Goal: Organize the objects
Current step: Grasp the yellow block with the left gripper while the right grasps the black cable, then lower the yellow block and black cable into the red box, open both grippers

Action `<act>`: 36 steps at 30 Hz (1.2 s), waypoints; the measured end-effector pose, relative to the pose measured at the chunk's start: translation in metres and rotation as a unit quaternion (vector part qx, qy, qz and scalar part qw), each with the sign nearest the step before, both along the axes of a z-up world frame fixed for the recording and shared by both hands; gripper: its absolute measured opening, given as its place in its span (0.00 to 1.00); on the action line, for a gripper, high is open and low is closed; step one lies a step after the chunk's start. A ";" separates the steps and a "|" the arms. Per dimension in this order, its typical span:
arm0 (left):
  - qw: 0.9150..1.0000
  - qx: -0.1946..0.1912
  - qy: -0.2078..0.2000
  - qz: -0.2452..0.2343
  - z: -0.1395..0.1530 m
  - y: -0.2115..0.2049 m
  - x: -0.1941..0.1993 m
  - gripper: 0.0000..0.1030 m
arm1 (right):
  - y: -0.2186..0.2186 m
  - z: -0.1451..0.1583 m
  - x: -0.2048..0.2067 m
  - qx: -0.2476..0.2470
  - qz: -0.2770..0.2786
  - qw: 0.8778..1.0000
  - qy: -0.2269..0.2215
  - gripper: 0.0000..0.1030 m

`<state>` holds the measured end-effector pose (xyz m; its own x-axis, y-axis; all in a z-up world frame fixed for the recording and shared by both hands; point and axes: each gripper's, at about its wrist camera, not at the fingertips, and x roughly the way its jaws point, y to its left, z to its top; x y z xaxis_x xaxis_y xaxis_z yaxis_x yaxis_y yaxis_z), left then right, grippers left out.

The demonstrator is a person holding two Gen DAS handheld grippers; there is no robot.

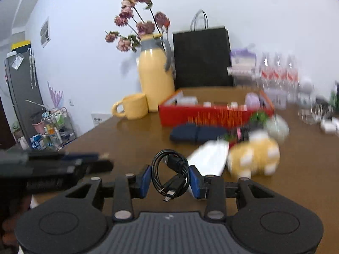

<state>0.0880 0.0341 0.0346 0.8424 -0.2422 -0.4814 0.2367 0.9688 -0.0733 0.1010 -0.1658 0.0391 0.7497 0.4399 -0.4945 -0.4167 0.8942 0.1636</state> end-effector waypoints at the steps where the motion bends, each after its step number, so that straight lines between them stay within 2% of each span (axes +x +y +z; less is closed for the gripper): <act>1: 1.000 0.003 -0.001 -0.004 0.001 -0.005 -0.001 0.31 | -0.003 -0.003 -0.005 0.000 -0.002 1.000 0.003 0.36; 7: 1.000 0.003 -0.013 -0.021 0.002 -0.019 0.010 0.31 | -0.026 -0.002 -0.002 0.014 -0.030 0.999 0.001 0.36; 11: 0.999 -0.012 -0.004 -0.032 0.008 -0.017 0.053 0.31 | -0.033 0.003 0.030 0.030 0.001 0.999 0.018 0.36; 13: 0.999 -0.015 -0.008 -0.029 0.021 -0.013 0.089 0.31 | -0.041 0.016 0.060 0.066 0.036 0.997 0.027 0.36; 15: 0.999 -0.027 -0.014 -0.021 0.040 -0.009 0.138 0.31 | -0.047 0.035 0.092 0.081 0.054 0.995 0.014 0.36; 17: 0.999 -0.036 0.003 -0.022 0.057 -0.009 0.197 0.31 | -0.045 0.059 0.140 0.062 0.057 0.996 -0.007 0.36; 19: 0.999 -0.023 0.025 -0.018 0.064 -0.016 0.254 0.32 | -0.038 0.076 0.198 0.034 0.049 0.998 -0.016 0.36; 21: 0.998 0.000 0.062 -0.016 0.060 -0.028 0.316 0.32 | -0.031 0.081 0.272 0.028 0.041 0.999 0.016 0.37; 23: 0.992 0.001 0.126 -0.001 0.042 -0.037 0.380 0.32 | -0.021 0.070 0.355 0.022 0.024 0.997 0.075 0.37; 25: 0.989 0.018 0.146 0.022 0.025 -0.045 0.423 0.32 | -0.010 0.049 0.421 0.013 -0.005 0.992 0.125 0.36; 28: 0.982 0.055 0.167 0.069 -0.003 -0.050 0.477 0.32 | 0.010 0.012 0.490 -0.014 -0.041 0.985 0.168 0.36; 29: 0.980 0.056 0.175 0.072 -0.011 -0.049 0.489 0.33 | 0.014 0.002 0.504 -0.018 -0.049 0.983 0.178 0.36; 31: 0.979 0.039 0.181 0.086 -0.016 -0.045 0.500 0.35 | 0.015 -0.016 0.527 0.014 -0.068 0.976 0.205 0.38; 32: 0.980 0.033 0.178 0.087 -0.016 -0.044 0.500 0.43 | 0.014 -0.023 0.533 0.039 -0.069 0.973 0.215 0.39; 33: 0.982 0.032 0.169 0.084 -0.013 -0.045 0.500 0.47 | 0.014 -0.027 0.536 0.056 -0.070 0.971 0.221 0.46; 34: 0.984 0.034 0.156 0.082 -0.010 -0.045 0.498 0.50 | 0.013 -0.029 0.536 0.068 -0.076 0.969 0.224 0.58; 35: 0.985 0.037 0.146 0.081 -0.006 -0.045 0.495 0.51 | 0.013 -0.029 0.534 0.074 -0.077 0.969 0.221 0.63; 36: 0.986 0.039 0.142 0.079 -0.003 -0.045 0.492 0.51 | 0.013 -0.025 0.528 0.075 -0.078 0.972 0.210 0.64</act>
<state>0.5797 -0.0109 0.0316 0.6948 -0.0711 -0.7156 0.0622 0.9973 -0.0387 0.6294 -0.1526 0.0136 0.5581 0.4278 -0.7110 -0.1463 0.8942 0.4232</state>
